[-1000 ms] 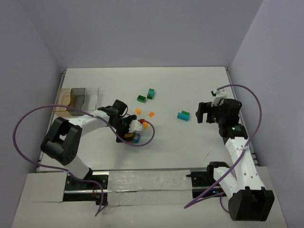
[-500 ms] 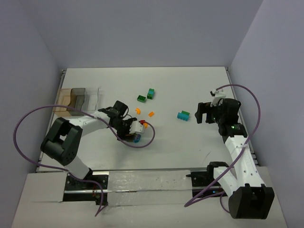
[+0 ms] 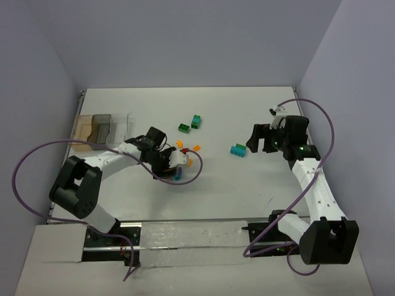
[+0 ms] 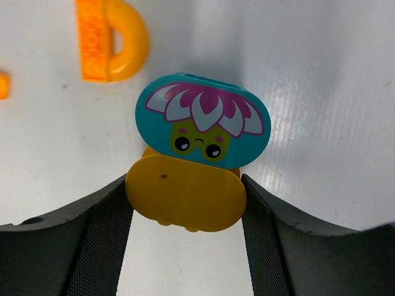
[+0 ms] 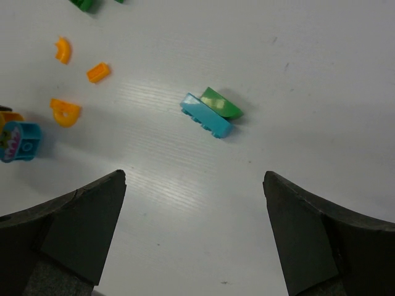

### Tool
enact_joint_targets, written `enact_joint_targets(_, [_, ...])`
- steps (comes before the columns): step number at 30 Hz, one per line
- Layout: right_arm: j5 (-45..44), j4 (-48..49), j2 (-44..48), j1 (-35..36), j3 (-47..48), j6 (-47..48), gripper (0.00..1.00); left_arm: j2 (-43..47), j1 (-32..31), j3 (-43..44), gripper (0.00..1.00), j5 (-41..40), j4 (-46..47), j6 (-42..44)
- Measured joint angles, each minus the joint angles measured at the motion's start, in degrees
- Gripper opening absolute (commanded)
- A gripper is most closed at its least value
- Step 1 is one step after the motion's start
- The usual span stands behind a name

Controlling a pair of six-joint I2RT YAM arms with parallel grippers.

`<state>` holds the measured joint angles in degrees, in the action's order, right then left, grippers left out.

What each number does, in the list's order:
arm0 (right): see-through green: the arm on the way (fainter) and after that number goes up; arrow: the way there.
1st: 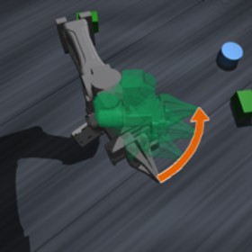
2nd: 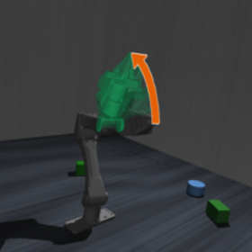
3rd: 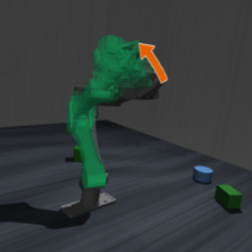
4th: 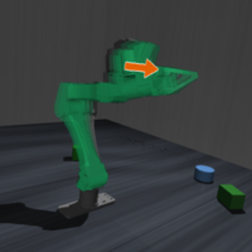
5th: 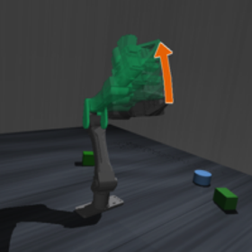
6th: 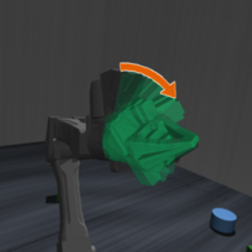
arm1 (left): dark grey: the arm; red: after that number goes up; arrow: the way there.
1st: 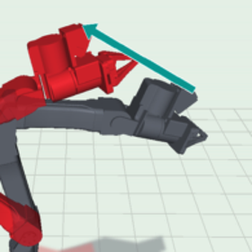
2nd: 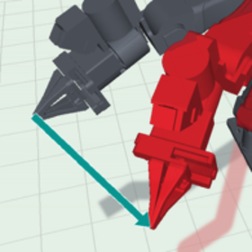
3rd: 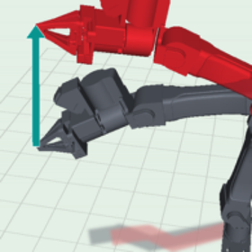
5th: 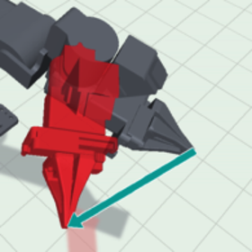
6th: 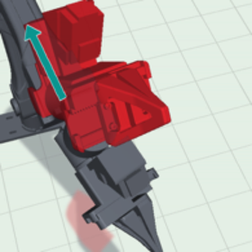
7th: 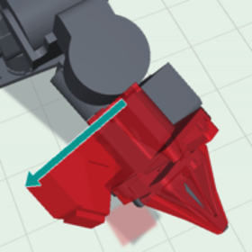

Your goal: Sort the legos into containers by color

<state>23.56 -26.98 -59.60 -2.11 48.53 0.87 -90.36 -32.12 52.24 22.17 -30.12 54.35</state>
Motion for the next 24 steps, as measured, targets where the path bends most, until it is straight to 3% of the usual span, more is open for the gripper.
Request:
enact_joint_targets(10, [6.9,-4.0,-11.1,14.2,13.2,-9.6,1.00,7.0,-0.7,10.3,0.00,-5.0,-0.5,-17.2])
enact_joint_targets(16, [14.9,-4.8,-20.9,19.5,20.2,-14.8,0.96,10.8,-5.1,12.7,0.00,-8.1,-0.1,-23.0])
enact_joint_targets(24, [14.5,-2.9,-21.9,27.5,20.9,-16.6,1.00,11.2,-7.2,15.2,0.00,-6.4,-1.2,-29.0])
